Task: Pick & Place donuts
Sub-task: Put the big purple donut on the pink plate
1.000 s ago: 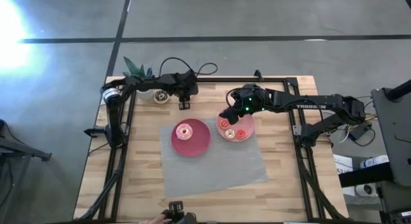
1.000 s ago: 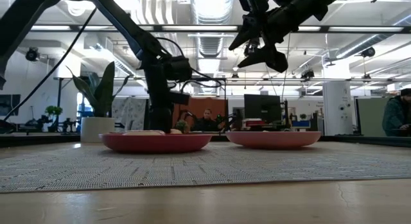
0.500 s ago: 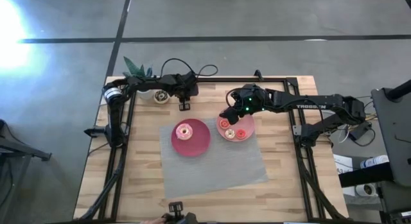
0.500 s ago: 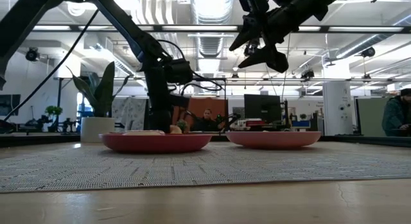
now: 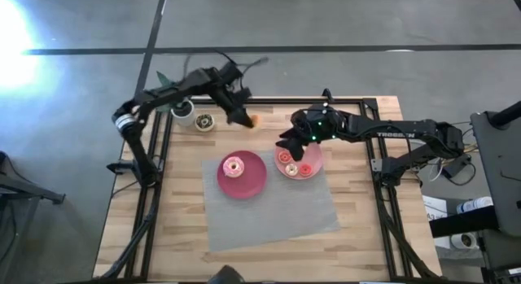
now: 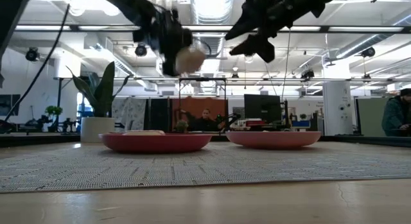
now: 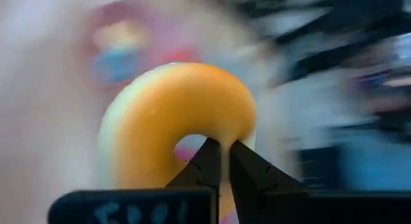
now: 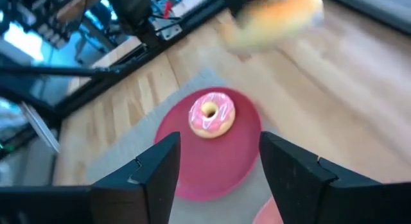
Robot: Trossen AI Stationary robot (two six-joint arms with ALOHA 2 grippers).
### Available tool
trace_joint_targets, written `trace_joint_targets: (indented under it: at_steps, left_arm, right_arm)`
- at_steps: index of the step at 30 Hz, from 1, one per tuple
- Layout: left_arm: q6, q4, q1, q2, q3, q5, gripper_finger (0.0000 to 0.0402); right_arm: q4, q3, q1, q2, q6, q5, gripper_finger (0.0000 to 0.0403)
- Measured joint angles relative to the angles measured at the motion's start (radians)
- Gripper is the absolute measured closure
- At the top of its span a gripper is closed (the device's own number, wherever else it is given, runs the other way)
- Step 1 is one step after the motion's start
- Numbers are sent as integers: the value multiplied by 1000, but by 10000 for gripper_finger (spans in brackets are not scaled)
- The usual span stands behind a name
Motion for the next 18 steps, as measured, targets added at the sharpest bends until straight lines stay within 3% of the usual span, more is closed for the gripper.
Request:
trace_joint_targets:
  at_steps: [4,8,11,18]
  left_arm:
    - [-135,10,14,-85,20,371,401]
    - [-192,27,-10,-164,4,534,401]
    - [-202,33,-47,-198,-7,554,401]
    - [-270,65,-162,-213,-12,466,402]
  right_arm:
    - [-4,33,1,0,-173,-1,206]
    - [0,103,14,0,-408,8,209]
    - [-3,166,21,3,-533,50,209]
    - [-29,323,28,40,-740,60,209]
